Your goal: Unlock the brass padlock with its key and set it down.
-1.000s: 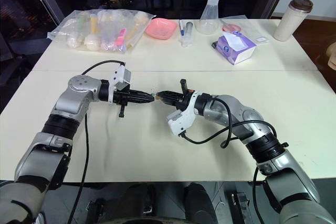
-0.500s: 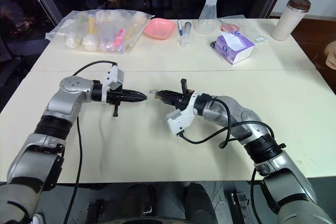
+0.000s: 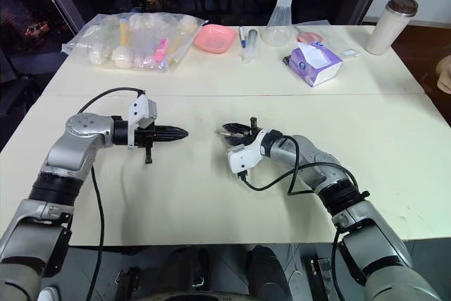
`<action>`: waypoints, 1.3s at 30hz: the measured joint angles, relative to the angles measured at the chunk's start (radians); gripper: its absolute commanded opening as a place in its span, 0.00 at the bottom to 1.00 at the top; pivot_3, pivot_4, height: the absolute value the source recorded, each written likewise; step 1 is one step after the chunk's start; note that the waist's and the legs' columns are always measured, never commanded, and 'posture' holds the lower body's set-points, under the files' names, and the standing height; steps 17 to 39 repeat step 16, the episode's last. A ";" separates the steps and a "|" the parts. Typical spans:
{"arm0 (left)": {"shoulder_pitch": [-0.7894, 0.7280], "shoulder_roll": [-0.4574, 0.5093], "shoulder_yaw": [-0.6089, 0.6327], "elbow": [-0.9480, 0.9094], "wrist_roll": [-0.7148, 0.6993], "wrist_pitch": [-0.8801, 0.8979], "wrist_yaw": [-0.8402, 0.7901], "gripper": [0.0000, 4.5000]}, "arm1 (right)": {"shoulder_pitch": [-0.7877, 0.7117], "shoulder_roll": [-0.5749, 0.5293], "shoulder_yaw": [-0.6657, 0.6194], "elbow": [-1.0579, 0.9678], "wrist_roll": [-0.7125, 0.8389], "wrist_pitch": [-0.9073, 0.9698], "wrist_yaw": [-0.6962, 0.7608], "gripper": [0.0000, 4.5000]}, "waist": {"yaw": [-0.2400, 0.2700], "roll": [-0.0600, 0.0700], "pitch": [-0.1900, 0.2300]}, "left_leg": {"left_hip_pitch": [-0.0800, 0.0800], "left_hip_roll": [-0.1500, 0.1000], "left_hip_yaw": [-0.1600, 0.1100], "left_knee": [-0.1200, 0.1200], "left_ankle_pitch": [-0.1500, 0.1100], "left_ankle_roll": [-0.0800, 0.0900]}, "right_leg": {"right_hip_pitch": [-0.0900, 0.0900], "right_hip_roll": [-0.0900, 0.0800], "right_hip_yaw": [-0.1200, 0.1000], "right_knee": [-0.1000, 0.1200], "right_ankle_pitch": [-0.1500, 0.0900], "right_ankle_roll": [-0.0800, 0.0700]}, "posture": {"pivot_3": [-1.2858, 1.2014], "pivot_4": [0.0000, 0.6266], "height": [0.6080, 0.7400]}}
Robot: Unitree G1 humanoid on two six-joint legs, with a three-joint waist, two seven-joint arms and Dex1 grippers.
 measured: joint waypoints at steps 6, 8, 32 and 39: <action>0.021 0.008 -0.008 -0.052 -0.008 0.038 0.009 0.00 | 0.019 -0.029 -0.004 -0.063 0.046 0.007 0.081 1.00 | 0.005 0.000 0.000 | 0.000 0.000 0.000 0.000 0.000 0.000 | 0.001 0.000 0.000 0.000 0.000 0.000 | 0.52 0.24 0.81; 0.019 0.015 -0.007 -0.057 -0.013 0.048 0.007 0.00 | 0.064 -0.057 -0.017 -0.133 0.098 0.037 0.137 1.00 | 0.006 0.000 0.000 | 0.000 0.000 0.000 0.000 0.000 0.000 | 0.001 0.000 0.000 0.000 0.000 0.000 | 0.52 0.24 0.81; 0.019 0.062 0.021 -0.071 -0.037 0.067 -0.011 0.00 | 0.234 -0.159 -0.249 -0.539 0.519 0.524 0.434 1.00 | 0.005 0.000 0.000 | 0.001 0.001 -0.002 0.000 -0.003 0.005 | 0.003 0.000 0.000 0.000 0.000 0.000 | 0.52 0.24 0.81; 0.019 0.062 0.021 -0.071 -0.037 0.067 -0.011 0.00 | 0.234 -0.159 -0.249 -0.539 0.519 0.524 0.434 1.00 | 0.005 0.000 0.000 | 0.001 0.001 -0.002 0.000 -0.003 0.005 | 0.003 0.000 0.000 0.000 0.000 0.000 | 0.52 0.24 0.81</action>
